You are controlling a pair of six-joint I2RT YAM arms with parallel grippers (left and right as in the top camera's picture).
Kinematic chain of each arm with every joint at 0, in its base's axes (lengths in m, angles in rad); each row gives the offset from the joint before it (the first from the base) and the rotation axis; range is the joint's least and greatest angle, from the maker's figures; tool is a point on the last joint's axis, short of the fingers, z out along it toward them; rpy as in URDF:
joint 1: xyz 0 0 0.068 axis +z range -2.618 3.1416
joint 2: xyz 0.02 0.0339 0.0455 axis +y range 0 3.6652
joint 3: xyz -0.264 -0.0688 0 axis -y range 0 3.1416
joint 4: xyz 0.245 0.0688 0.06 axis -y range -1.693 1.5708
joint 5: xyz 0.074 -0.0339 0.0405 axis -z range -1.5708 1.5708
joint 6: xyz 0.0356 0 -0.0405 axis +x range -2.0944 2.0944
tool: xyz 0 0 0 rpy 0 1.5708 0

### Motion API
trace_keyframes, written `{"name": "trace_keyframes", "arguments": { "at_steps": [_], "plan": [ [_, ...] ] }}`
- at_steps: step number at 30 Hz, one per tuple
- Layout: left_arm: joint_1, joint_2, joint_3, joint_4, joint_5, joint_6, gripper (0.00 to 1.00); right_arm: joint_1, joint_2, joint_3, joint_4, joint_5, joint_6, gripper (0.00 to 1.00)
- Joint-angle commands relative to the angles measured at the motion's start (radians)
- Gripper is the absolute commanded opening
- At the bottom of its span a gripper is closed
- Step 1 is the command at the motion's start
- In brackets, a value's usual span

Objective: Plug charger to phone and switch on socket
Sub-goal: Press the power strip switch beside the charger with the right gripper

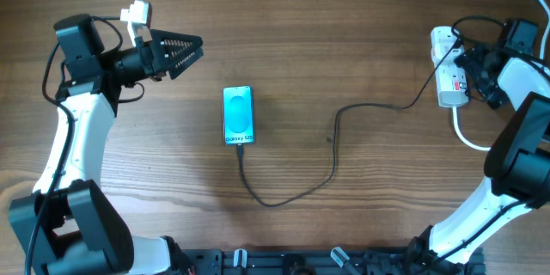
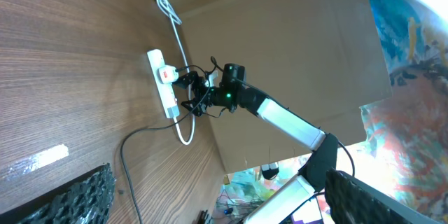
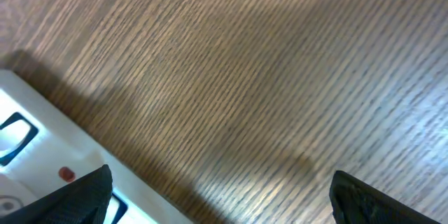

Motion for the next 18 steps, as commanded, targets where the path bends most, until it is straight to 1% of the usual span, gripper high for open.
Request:
{"name": "trace_keyframes", "arguments": {
  "at_steps": [1, 6, 18],
  "plan": [
    [0.001, -0.002, -0.001, 0.003, 0.004, 0.006, 1.00, 0.011, 0.048, -0.009, -0.043, -0.109, -0.035, 1.00],
    [0.001, -0.002, -0.001, 0.003, 0.004, 0.006, 1.00, 0.011, 0.048, -0.009, -0.066, -0.154, -0.034, 1.00],
    [0.001, -0.002, -0.001, 0.003, 0.004, 0.006, 1.00, 0.011, 0.048, -0.009, -0.126, -0.151, -0.034, 1.00]
  ]
}}
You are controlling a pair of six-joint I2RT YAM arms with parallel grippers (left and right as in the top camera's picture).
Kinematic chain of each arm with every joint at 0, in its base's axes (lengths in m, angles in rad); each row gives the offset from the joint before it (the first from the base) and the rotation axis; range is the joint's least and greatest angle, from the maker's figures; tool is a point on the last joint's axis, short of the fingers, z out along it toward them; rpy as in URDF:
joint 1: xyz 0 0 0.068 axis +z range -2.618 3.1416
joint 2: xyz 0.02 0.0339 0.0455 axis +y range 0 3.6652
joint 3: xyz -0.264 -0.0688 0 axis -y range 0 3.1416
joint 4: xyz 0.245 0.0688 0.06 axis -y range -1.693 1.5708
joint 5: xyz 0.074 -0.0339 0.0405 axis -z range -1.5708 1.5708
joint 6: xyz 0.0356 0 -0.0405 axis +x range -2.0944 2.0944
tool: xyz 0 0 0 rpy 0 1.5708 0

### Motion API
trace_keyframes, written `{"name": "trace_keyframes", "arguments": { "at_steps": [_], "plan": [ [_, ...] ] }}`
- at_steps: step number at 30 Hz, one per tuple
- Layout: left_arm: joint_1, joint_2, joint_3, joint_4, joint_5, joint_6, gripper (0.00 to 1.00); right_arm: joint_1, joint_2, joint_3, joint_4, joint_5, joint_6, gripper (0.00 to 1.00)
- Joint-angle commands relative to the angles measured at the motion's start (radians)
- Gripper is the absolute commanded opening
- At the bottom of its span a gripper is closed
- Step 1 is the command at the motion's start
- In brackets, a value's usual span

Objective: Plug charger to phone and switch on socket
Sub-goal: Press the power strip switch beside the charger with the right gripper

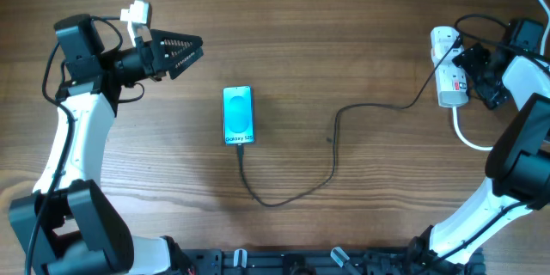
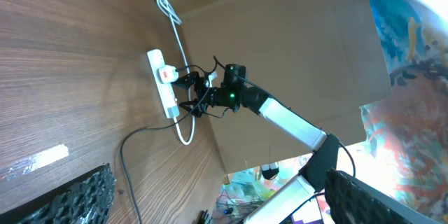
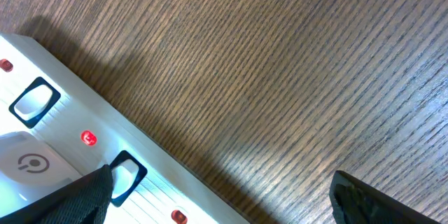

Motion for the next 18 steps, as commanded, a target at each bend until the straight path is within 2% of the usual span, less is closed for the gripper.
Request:
{"name": "trace_keyframes", "arguments": {
  "at_steps": [1, 6, 8, 13, 18],
  "plan": [
    [0.001, -0.002, -0.001, 0.003, 0.004, 0.006, 1.00, 0.021, 0.049, -0.034, -0.046, -0.043, -0.034, 1.00],
    [0.001, -0.002, -0.001, 0.003, 0.004, 0.006, 1.00, 0.019, 0.048, -0.034, -0.104, 0.081, -0.080, 1.00],
    [0.001, -0.002, -0.001, 0.003, 0.004, 0.006, 1.00, 0.019, 0.048, -0.032, -0.116, 0.086, -0.139, 1.00],
    [0.001, -0.002, -0.001, 0.003, 0.004, 0.006, 1.00, 0.019, 0.031, 0.032, -0.199, 0.085, -0.161, 1.00],
    [0.001, -0.002, -0.001, 0.003, 0.004, 0.006, 1.00, 0.020, -0.077, 0.098, -0.282, 0.056, -0.257, 1.00]
  ]
}}
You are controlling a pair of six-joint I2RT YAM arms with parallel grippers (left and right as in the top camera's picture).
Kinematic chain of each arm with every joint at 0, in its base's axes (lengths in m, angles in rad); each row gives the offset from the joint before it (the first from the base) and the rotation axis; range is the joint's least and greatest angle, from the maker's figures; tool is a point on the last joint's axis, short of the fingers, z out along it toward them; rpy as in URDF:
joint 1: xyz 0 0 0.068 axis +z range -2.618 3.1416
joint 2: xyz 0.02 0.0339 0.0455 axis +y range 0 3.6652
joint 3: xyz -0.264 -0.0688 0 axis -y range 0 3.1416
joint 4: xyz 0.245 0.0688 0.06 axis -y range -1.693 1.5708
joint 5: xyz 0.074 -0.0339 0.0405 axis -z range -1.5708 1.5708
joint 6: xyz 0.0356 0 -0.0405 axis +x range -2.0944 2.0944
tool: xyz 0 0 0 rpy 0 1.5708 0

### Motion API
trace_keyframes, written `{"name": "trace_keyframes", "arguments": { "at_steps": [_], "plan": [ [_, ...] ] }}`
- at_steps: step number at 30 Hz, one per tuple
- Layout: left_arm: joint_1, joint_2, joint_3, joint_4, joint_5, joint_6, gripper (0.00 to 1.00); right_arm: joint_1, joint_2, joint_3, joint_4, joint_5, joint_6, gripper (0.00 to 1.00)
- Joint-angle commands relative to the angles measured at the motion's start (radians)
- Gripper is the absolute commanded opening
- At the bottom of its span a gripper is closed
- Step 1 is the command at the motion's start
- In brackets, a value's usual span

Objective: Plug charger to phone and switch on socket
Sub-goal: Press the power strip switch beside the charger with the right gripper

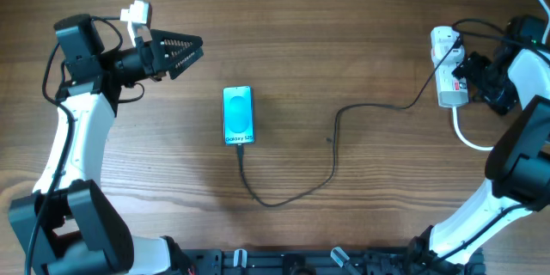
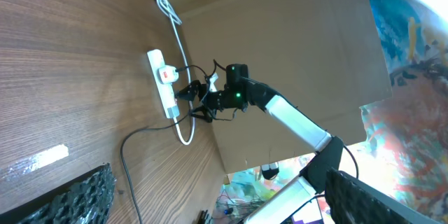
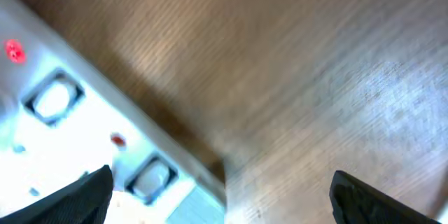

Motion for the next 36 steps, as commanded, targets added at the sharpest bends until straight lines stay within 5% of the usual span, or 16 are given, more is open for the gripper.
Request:
{"name": "trace_keyframes", "arguments": {
  "at_steps": [1, 15, 36],
  "plan": [
    [0.001, -0.002, -0.001, 0.003, 0.004, 0.006, 1.00, 0.015, -0.080, 0.019, -0.010, -0.085, -0.156, 1.00],
    [0.001, -0.002, -0.001, 0.003, 0.004, 0.006, 1.00, 0.014, -0.094, 0.015, -0.040, -0.079, -0.228, 1.00],
    [0.001, -0.002, -0.001, 0.003, 0.004, 0.006, 1.00, 0.014, -0.094, 0.015, 0.156, -0.079, -0.227, 1.00]
  ]
}}
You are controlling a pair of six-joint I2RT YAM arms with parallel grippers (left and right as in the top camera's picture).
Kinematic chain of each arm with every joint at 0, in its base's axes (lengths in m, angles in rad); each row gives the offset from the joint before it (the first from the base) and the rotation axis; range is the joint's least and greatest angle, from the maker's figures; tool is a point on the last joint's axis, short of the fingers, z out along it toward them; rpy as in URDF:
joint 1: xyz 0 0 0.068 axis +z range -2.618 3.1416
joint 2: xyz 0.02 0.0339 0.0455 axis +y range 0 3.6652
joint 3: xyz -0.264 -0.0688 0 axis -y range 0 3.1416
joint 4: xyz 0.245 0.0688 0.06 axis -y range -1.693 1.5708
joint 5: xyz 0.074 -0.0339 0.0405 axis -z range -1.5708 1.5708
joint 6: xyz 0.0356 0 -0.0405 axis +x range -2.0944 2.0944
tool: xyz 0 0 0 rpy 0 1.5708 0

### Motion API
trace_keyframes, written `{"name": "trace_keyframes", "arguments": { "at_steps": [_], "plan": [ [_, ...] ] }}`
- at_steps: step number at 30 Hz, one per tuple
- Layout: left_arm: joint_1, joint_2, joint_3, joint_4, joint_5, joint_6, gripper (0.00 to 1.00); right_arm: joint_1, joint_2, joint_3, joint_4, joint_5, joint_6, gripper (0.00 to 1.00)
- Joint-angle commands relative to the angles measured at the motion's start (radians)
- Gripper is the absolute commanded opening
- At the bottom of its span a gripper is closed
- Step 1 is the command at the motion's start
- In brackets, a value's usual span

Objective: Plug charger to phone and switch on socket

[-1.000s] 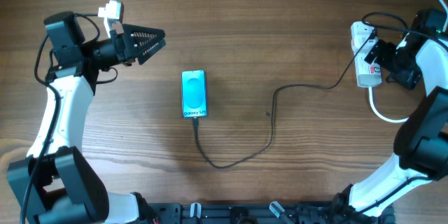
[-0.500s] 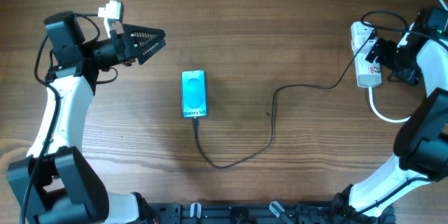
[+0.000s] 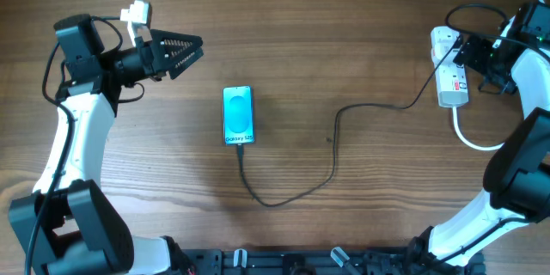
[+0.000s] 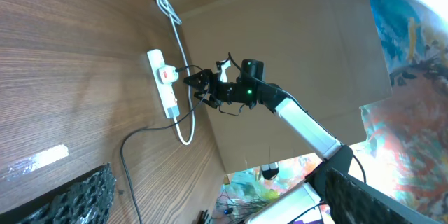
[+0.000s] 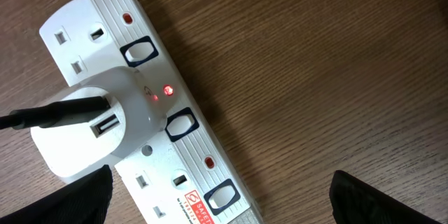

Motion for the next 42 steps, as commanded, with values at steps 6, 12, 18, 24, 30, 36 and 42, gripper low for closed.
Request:
{"name": "trace_keyframes", "arguments": {
  "at_steps": [6, 12, 18, 24, 30, 36, 42],
  "plan": [
    [0.001, -0.002, -0.001, 0.003, 0.004, 0.006, 1.00, 0.004, -0.018, 0.014, 0.005, 0.016, -0.016, 1.00],
    [0.000, -0.010, -0.001, 0.003, 0.004, 0.006, 1.00, 0.004, -0.018, 0.014, 0.005, 0.016, -0.017, 1.00],
    [-0.006, -0.172, -0.001, 0.003, 0.001, 0.006, 1.00, 0.004, -0.018, 0.014, 0.005, 0.016, -0.017, 1.00],
    [-0.074, -0.372, -0.031, -0.055, -0.413, 0.166, 1.00, 0.004, -0.018, 0.014, 0.005, 0.016, -0.017, 1.00],
    [-0.305, -0.463, -0.245, -0.027, -1.133, 0.175, 1.00, 0.004, -0.018, 0.014, 0.005, 0.016, -0.017, 1.00],
    [-0.282, -0.580, -0.584, 0.166, -1.169, 0.159, 1.00, 0.004, -0.018, 0.014, 0.005, 0.016, -0.017, 1.00],
    [-0.234, -0.718, -0.912, 0.363, -1.170, 0.136, 1.00, 0.004, -0.018, 0.014, 0.005, 0.016, -0.016, 1.00]
  ]
}}
